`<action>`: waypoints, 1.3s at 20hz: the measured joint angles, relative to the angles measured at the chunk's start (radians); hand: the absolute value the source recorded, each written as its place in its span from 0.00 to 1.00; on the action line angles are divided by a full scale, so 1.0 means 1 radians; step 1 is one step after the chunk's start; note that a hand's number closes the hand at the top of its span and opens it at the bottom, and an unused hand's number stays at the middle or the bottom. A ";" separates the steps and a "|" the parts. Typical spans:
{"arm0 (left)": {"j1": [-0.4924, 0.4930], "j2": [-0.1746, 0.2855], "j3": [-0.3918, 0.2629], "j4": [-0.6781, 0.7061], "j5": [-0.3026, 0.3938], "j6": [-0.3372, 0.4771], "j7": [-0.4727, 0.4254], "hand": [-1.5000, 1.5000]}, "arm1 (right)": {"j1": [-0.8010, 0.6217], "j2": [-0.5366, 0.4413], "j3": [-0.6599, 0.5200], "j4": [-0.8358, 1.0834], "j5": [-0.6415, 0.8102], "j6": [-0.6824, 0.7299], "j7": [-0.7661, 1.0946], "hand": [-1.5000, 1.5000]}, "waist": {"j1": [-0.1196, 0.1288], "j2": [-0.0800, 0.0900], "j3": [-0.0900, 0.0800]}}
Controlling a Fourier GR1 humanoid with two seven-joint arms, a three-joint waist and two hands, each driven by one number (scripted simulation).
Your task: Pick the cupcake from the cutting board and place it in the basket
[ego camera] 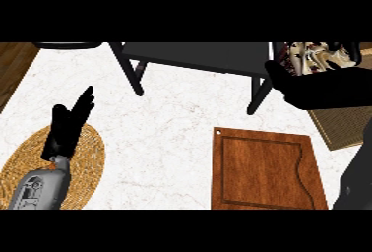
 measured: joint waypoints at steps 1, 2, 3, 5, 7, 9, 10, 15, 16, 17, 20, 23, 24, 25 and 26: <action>-0.010 0.005 0.006 0.011 0.002 -0.003 -0.004 0.50 | -0.027 -0.022 -0.016 0.021 -0.001 0.003 0.004 1.00 | 0.000 0.000 0.000; -0.011 0.004 0.006 0.021 0.001 -0.004 -0.013 0.50 | -0.048 -0.051 -0.030 0.051 0.003 0.009 -0.002 1.00 | 0.000 0.001 0.000; -0.007 0.005 0.004 0.017 0.000 -0.007 -0.011 0.50 | -0.063 -0.079 -0.041 0.069 0.004 0.021 -0.003 1.00 | 0.001 0.001 0.000; -0.011 0.002 0.004 0.014 0.002 -0.007 -0.006 0.50 | -0.071 -0.143 -0.031 0.117 0.035 0.051 -0.022 1.00 | 0.002 0.002 0.000; -0.006 0.011 0.011 0.008 0.012 -0.019 -0.006 0.50 | -0.077 -0.223 -0.041 0.167 0.057 0.088 -0.049 1.00 | 0.003 0.003 -0.001; -0.006 0.021 0.020 0.014 0.016 -0.025 -0.016 0.50 | -0.074 -0.290 -0.038 0.211 0.085 0.116 -0.072 1.00 | 0.003 0.004 -0.001; -0.007 0.019 0.021 0.020 0.014 -0.023 -0.022 0.50 | -0.068 -0.323 -0.041 0.232 0.092 0.131 -0.088 1.00 | 0.002 0.005 0.000; -0.014 0.013 0.017 0.024 0.009 -0.022 -0.023 0.50 | -0.031 -0.454 -0.062 0.394 0.141 0.122 -0.214 1.00 | 0.005 0.006 0.000; -0.019 0.015 0.019 0.024 0.009 -0.022 -0.020 0.50 | -0.019 -0.482 -0.071 0.418 0.146 0.122 -0.241 1.00 | 0.004 0.006 0.000; -0.013 0.016 0.020 0.029 0.007 -0.022 -0.031 0.50 | -0.009 -0.509 -0.079 0.447 0.156 0.114 -0.271 1.00 | 0.005 0.006 0.001; 0.002 -0.002 0.007 0.010 0.002 -0.015 -0.022 0.50 | 0.003 -0.578 -0.115 0.561 0.168 0.067 -0.379 1.00 | 0.008 0.006 0.001; -0.006 -0.001 0.011 0.017 0.001 -0.016 -0.021 0.50 | 0.040 -0.616 -0.132 0.632 0.170 0.026 -0.486 1.00 | 0.007 0.006 0.001; -0.019 -0.005 0.011 0.028 -0.004 -0.009 -0.020 0.50 | 0.048 -0.621 -0.135 0.660 0.170 0.011 -0.519 1.00 | 0.006 0.006 0.001; -0.024 -0.006 0.010 0.030 -0.004 -0.010 -0.017 0.50 | 0.064 -0.637 -0.148 0.682 0.160 0.006 -0.563 1.00 | 0.005 0.006 0.001; -0.018 -0.007 0.008 0.020 -0.004 -0.011 -0.013 0.50 | 0.076 -0.643 -0.152 0.706 0.159 -0.008 -0.599 1.00 | 0.006 0.006 0.001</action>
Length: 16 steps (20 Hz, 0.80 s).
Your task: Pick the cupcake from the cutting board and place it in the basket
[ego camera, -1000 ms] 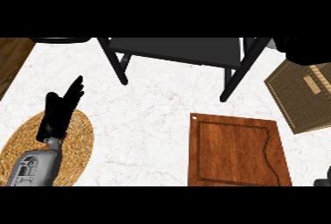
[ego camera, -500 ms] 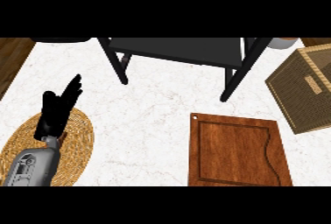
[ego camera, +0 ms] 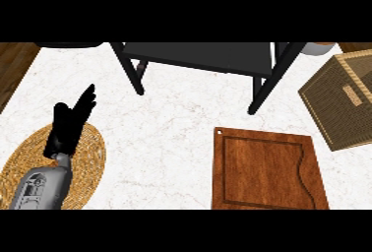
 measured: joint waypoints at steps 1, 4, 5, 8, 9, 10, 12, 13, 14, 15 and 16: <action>-0.016 -0.001 0.002 0.014 0.000 0.001 0.002 0.50 | -0.002 0.002 0.000 0.025 0.000 -0.014 -0.023 1.00 | 0.000 0.000 0.000; 0.003 0.012 0.013 -0.006 0.009 -0.013 0.002 0.50 | 0.012 -0.010 -0.006 0.110 0.006 -0.059 -0.105 1.00 | 0.003 0.000 0.000; 0.013 0.009 0.009 -0.021 0.008 -0.013 0.011 0.50 | 0.023 -0.013 -0.007 0.128 0.007 -0.071 -0.131 1.00 | 0.004 0.000 0.000; 0.027 0.004 0.002 -0.040 0.002 -0.014 0.011 0.50 | 0.025 -0.022 0.000 0.213 0.026 -0.110 -0.193 1.00 | 0.005 0.000 0.000; 0.011 -0.004 0.000 -0.026 -0.002 -0.006 0.014 0.50 | 0.029 -0.030 -0.002 0.244 0.029 -0.123 -0.221 1.00 | 0.004 0.000 0.000; 0.008 -0.011 -0.005 -0.029 -0.003 -0.004 0.023 0.50 | 0.027 -0.020 0.002 0.270 0.035 -0.138 -0.229 1.00 | 0.005 0.000 0.000; 0.012 -0.014 -0.005 -0.029 -0.007 0.001 0.017 0.50 | 0.032 -0.004 -0.007 0.324 0.027 -0.160 -0.256 1.00 | 0.006 0.001 0.000; 0.011 -0.011 0.000 -0.022 -0.004 -0.002 0.011 0.50 | 0.020 0.001 -0.016 0.353 0.020 -0.160 -0.250 1.00 | 0.007 0.001 0.000; 0.009 -0.010 0.000 -0.025 -0.002 -0.005 0.017 0.50 | 0.023 0.010 -0.029 0.376 0.010 -0.167 -0.247 0.00 | 0.007 0.001 0.000; 0.014 -0.005 0.005 -0.031 0.002 -0.010 0.019 0.50 | 0.026 0.018 -0.043 0.396 -0.003 -0.170 -0.248 0.00 | 0.007 0.001 0.000; 0.006 -0.004 0.006 -0.020 0.001 -0.010 0.017 0.50 | 0.019 0.026 -0.053 0.428 -0.010 -0.180 -0.253 0.00 | 0.008 0.002 0.000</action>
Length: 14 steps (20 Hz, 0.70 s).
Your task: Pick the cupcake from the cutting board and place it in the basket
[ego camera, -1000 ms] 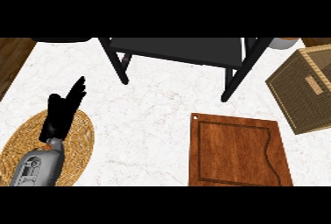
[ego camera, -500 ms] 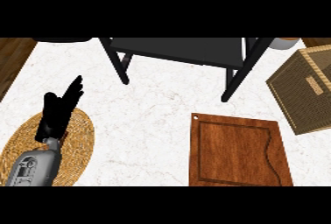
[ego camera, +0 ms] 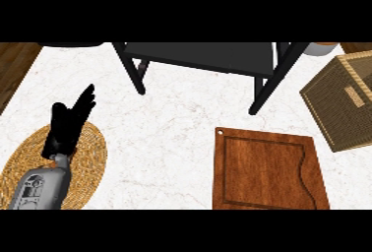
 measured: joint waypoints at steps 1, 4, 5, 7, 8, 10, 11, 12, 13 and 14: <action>-0.010 0.004 0.006 0.015 0.002 -0.003 -0.003 0.50 | -0.005 0.011 -0.007 0.020 -0.010 -0.006 -0.004 0.00 | -0.001 0.000 0.000; -0.004 0.005 0.002 0.001 -0.004 -0.002 0.004 0.50 | -0.007 0.034 -0.034 0.070 -0.039 -0.044 -0.036 0.00 | -0.001 0.000 0.000; 0.000 0.004 0.002 0.005 -0.005 -0.004 -0.006 0.50 | -0.005 0.029 -0.045 0.092 -0.046 -0.060 -0.063 0.00 | 0.000 0.000 0.000; 0.003 0.000 0.002 0.010 -0.005 -0.004 -0.019 0.50 | -0.010 0.036 -0.066 0.124 -0.062 -0.103 -0.096 0.00 | 0.000 0.000 0.000; 0.010 -0.007 -0.004 0.004 -0.011 0.004 -0.019 0.50 | -0.013 0.039 -0.077 0.138 -0.069 -0.128 -0.110 0.00 | 0.001 0.000 0.000; 0.016 -0.007 -0.002 0.014 -0.011 0.002 -0.035 0.50 | -0.023 0.036 -0.111 0.157 -0.096 -0.162 -0.130 0.00 | 0.000 0.001 0.000; 0.014 -0.010 -0.005 0.009 -0.015 0.006 -0.027 0.50 | -0.031 0.027 -0.127 0.161 -0.110 -0.172 -0.136 0.00 | 0.000 0.000 0.001; 0.011 -0.002 0.003 0.008 -0.010 0.002 -0.020 0.50 | -0.025 0.034 -0.145 0.156 -0.125 -0.198 -0.143 0.00 | -0.002 -0.001 0.000; 0.006 -0.001 0.003 0.014 -0.012 0.002 -0.023 0.50 | -0.025 0.024 -0.162 0.160 -0.137 -0.214 -0.150 0.00 | -0.004 -0.001 0.000; -0.001 -0.007 0.001 0.016 -0.017 0.010 -0.019 0.50 | -0.021 0.021 -0.178 0.160 -0.148 -0.234 -0.155 0.00 | -0.005 -0.001 0.000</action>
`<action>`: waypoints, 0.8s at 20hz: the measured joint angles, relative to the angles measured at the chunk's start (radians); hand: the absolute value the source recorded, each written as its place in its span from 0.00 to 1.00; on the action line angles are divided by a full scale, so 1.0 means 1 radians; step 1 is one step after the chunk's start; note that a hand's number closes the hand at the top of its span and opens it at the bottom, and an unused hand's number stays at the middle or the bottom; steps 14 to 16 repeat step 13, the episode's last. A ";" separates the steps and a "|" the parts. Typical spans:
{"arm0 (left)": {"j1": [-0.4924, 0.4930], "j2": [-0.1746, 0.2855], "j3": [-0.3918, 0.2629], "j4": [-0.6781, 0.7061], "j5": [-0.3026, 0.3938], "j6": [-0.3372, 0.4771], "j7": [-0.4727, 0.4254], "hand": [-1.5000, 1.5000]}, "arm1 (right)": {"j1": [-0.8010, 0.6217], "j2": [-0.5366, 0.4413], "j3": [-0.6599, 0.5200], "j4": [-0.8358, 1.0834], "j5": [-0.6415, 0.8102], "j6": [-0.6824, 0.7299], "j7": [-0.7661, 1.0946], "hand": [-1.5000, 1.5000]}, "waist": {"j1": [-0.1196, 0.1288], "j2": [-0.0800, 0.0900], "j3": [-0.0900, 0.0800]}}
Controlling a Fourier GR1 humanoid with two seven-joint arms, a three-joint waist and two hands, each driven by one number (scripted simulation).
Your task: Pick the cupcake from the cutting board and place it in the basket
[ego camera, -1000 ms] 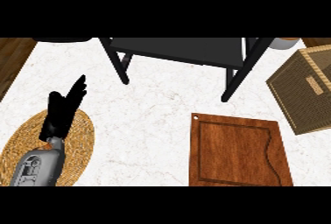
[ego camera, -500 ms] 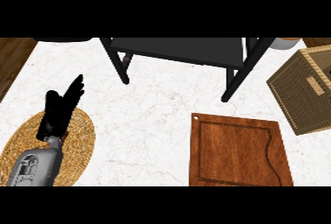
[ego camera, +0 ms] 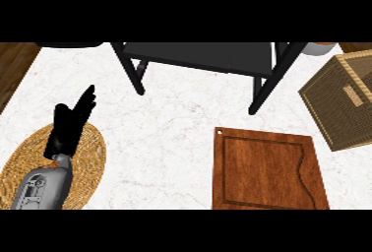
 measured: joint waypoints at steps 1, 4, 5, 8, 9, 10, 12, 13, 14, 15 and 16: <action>0.000 -0.003 -0.005 -0.007 -0.003 0.002 0.008 0.50 | -0.005 -0.019 -0.022 0.004 -0.014 -0.009 -0.001 0.00 | 0.000 0.000 0.000; 0.009 -0.003 -0.004 -0.014 -0.003 0.001 0.003 0.50 | 0.008 -0.058 -0.073 0.021 -0.052 -0.031 0.008 0.00 | -0.001 -0.001 0.000; 0.011 -0.002 -0.002 -0.011 -0.002 0.000 -0.001 0.50 | 0.016 -0.076 -0.090 0.031 -0.064 -0.031 0.011 0.00 | -0.002 -0.001 0.000; 0.020 -0.002 -0.001 -0.026 0.000 -0.001 0.005 0.50 | 0.043 -0.138 -0.157 0.071 -0.112 -0.023 0.012 0.00 | -0.005 -0.001 0.000; 0.021 -0.005 -0.003 -0.016 -0.005 0.003 -0.003 0.50 | 0.056 -0.159 -0.174 0.087 -0.127 -0.012 0.008 0.00 | -0.006 -0.001 0.000; 0.005 0.000 0.003 -0.013 0.000 0.000 0.008 0.50 | 0.071 -0.185 -0.192 0.105 -0.142 0.006 0.002 0.00 | -0.007 -0.001 0.000; 0.018 0.004 0.005 -0.016 0.002 -0.006 -0.005 0.50 | 0.106 -0.247 -0.228 0.152 -0.168 0.043 -0.032 0.00 | -0.006 0.000 0.001; 0.026 0.004 0.006 -0.019 0.004 -0.009 -0.009 0.50 | 0.131 -0.276 -0.247 0.171 -0.184 0.069 -0.052 0.00 | -0.007 0.000 0.001; 0.026 0.004 0.006 -0.019 0.004 -0.009 -0.009 0.50 | 0.131 -0.276 -0.247 0.171 -0.184 0.069 -0.052 0.00 | -0.007 0.000 0.001; 0.026 0.004 0.006 -0.019 0.004 -0.009 -0.009 0.50 | 0.131 -0.276 -0.247 0.171 -0.184 0.069 -0.052 0.00 | -0.007 0.000 0.001; 0.026 0.004 0.006 -0.019 0.004 -0.009 -0.009 0.50 | 0.131 -0.276 -0.247 0.171 -0.184 0.069 -0.052 0.00 | -0.007 0.000 0.001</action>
